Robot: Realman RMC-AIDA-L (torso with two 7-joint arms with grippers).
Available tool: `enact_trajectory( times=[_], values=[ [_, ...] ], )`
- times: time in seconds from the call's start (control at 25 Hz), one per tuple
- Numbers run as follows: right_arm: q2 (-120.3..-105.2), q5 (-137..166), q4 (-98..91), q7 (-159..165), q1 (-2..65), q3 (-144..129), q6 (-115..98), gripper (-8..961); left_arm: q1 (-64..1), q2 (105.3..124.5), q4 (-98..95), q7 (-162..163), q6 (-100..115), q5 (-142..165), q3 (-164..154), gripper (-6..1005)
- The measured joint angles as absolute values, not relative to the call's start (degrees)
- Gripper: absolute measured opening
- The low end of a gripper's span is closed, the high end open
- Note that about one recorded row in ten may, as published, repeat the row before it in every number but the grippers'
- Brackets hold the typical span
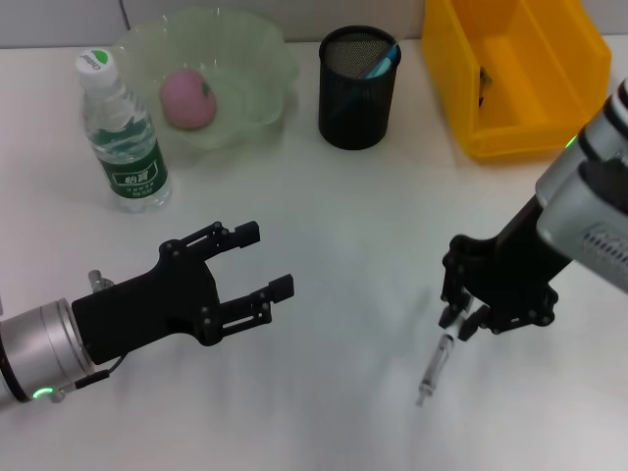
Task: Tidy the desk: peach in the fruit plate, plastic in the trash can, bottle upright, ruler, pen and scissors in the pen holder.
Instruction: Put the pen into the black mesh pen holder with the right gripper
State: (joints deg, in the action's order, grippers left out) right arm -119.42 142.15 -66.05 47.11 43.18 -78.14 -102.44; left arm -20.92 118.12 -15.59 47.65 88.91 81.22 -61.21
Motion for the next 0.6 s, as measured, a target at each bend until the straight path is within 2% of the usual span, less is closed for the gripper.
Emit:
enact_trajectory(
  times=[0.6],
  values=[
    [-119.18, 135.48, -64.29, 49.14, 40.81, -64.43, -105.44, 136, -20.94, 118.21, -15.65, 47.60, 89.24, 81.22, -60.41, 783]
  ],
)
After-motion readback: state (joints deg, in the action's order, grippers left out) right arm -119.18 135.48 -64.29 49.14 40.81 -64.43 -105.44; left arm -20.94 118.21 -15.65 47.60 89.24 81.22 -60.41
